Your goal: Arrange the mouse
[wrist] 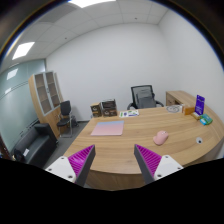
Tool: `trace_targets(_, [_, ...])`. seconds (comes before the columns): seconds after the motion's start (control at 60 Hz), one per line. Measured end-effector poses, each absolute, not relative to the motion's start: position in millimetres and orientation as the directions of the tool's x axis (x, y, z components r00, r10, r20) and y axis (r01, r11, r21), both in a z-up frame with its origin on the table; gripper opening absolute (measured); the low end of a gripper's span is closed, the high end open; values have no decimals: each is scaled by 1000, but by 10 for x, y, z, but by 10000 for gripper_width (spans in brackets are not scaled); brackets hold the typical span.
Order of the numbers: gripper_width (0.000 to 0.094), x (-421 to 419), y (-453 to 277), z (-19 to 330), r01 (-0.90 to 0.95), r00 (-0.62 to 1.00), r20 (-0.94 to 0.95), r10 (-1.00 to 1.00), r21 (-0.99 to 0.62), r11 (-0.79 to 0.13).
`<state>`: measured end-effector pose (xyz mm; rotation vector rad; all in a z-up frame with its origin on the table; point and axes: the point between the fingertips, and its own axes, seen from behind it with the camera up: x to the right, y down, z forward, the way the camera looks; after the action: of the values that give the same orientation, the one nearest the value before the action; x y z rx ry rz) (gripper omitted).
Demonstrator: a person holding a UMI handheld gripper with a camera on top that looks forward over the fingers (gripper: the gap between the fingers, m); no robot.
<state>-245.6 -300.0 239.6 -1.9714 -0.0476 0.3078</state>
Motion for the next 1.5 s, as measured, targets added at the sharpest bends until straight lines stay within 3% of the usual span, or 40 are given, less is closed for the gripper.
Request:
trace_targets(0.35, [821, -1804, -2675, 1837, -160, 987, -147, -63, -896, -413])
trace_targets(0.667, [824, -748, -1249, 820, -186, 982, -147, -119, -873, -451])
trace_targets(1.033, [822, -248, -279, 56, -202, 979, -175, -103, -802, -562])
trace_targets(1.417, [820, -407, 357, -19, -116, 991, -129, -18, -810, -575])
trace_targets(1.5, [741, -406, 383, -56, -60, 997, -81, 11, -817, -574])
